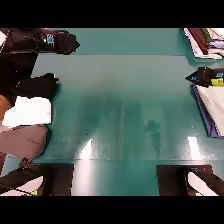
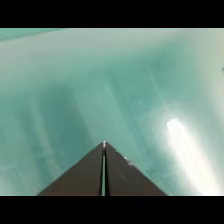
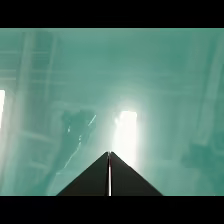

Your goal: Fold the shirts.

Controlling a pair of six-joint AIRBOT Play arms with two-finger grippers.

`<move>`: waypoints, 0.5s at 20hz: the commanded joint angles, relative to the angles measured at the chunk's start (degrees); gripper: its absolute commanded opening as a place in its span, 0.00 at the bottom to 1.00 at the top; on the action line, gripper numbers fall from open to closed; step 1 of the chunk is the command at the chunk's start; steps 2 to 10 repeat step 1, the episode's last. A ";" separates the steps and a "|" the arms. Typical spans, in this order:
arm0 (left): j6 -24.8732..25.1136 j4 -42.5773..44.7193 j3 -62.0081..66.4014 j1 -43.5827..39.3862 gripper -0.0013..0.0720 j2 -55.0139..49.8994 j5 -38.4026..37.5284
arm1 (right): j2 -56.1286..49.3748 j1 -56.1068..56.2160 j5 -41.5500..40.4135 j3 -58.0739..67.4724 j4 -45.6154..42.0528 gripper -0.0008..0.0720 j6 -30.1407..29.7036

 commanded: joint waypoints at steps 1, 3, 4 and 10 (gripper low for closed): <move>0.00 0.00 0.02 -0.02 0.05 0.00 0.26 | 0.04 0.37 -0.44 -0.02 0.20 0.04 -0.15; 0.00 0.00 0.02 -0.02 0.05 0.00 0.26 | 0.04 0.37 -0.44 -0.02 0.20 0.04 -0.15; 0.00 0.00 0.02 -0.02 0.05 0.00 0.26 | 0.04 0.37 -0.44 -0.02 0.20 0.04 -0.15; 0.00 0.00 0.02 -0.02 0.05 0.00 0.26 | 0.04 0.37 -0.44 -0.02 0.20 0.04 -0.15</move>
